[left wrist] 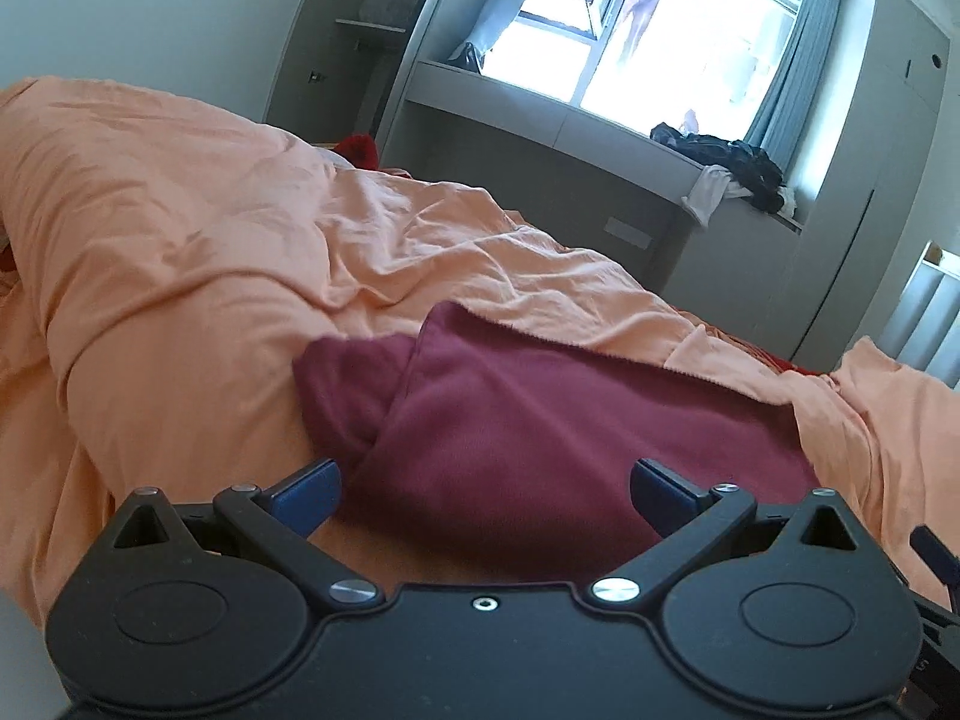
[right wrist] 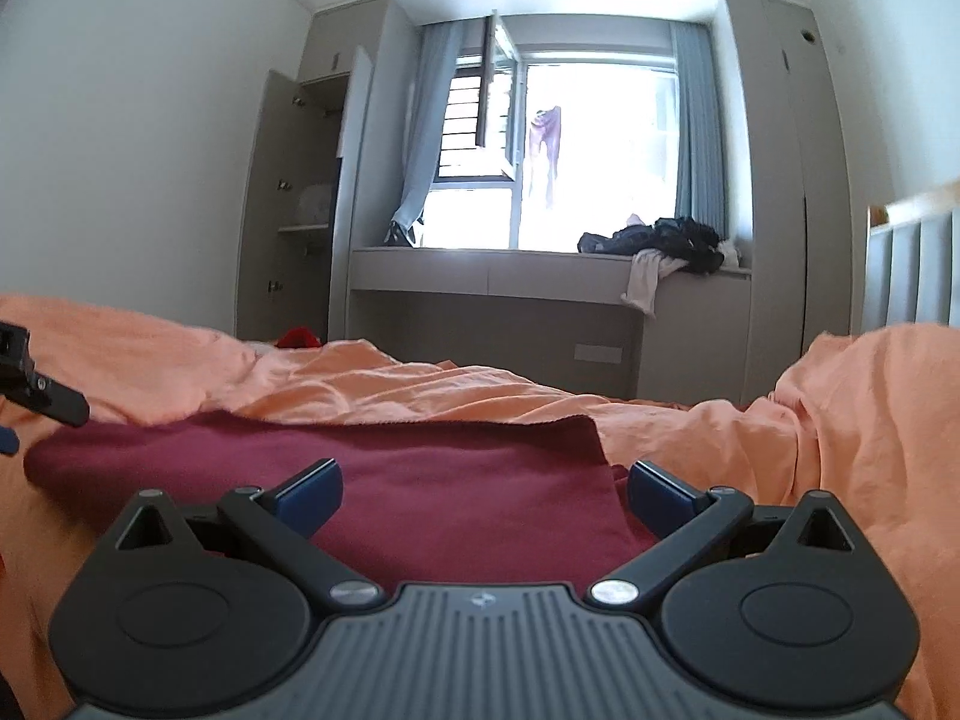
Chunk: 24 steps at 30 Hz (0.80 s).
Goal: Fold small clothes
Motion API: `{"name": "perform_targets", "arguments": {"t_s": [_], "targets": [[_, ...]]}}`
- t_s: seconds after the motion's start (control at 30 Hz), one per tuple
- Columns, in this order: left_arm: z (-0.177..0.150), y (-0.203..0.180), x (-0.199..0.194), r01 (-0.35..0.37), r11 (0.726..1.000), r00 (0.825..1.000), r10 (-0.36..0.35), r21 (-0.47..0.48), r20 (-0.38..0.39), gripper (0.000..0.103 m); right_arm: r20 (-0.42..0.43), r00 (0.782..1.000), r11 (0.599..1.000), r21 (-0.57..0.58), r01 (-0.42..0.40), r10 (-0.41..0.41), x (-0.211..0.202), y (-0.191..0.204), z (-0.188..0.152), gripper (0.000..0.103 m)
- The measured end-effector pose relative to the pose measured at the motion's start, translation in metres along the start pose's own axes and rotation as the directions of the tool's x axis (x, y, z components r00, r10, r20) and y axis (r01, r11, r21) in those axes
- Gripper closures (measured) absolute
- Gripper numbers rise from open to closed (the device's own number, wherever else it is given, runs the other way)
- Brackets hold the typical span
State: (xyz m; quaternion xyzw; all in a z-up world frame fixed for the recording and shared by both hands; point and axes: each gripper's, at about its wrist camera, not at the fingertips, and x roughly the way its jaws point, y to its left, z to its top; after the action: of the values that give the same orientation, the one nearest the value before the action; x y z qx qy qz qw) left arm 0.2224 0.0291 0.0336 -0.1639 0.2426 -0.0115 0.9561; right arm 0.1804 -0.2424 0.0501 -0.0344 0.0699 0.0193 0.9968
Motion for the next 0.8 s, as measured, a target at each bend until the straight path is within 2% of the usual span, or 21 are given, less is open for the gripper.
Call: {"name": "perform_targets", "arguments": {"t_s": [0.1,0.17,0.27,0.33,0.6,0.8], "targets": [[-0.007,0.004,0.004,0.017,1.0,0.999,-0.017,-0.002,-0.036,0.001,-0.003,1.0,0.999,-0.037,0.013,-0.013,0.006,0.014,-0.007,0.0],[-0.005,0.011,0.004,0.035,0.999,0.999,-0.035,-0.031,-0.025,0.001,0.006,1.0,0.999,-0.027,0.026,-0.026,0.01,0.019,-0.01,0.0],[-0.005,0.019,0.009,0.007,0.995,0.999,-0.011,-0.095,-0.036,0.001,0.026,0.999,0.999,0.014,0.036,-0.036,0.014,0.026,-0.012,0.0],[-0.005,0.023,0.012,0.013,0.993,0.999,-0.019,-0.121,-0.044,0.001,0.038,0.998,0.999,0.03,0.045,-0.046,0.018,0.029,-0.014,0.0],[-0.002,0.039,0.027,0.023,0.978,0.994,-0.045,-0.208,-0.099,0.001,0.045,0.998,0.999,-0.027,0.041,-0.04,0.044,0.043,-0.008,0.0],[-0.003,0.049,0.031,0.032,0.963,0.991,-0.064,-0.268,-0.114,0.001,-0.016,0.999,0.994,-0.094,0.048,-0.049,0.074,0.058,-0.01,0.0]]}}
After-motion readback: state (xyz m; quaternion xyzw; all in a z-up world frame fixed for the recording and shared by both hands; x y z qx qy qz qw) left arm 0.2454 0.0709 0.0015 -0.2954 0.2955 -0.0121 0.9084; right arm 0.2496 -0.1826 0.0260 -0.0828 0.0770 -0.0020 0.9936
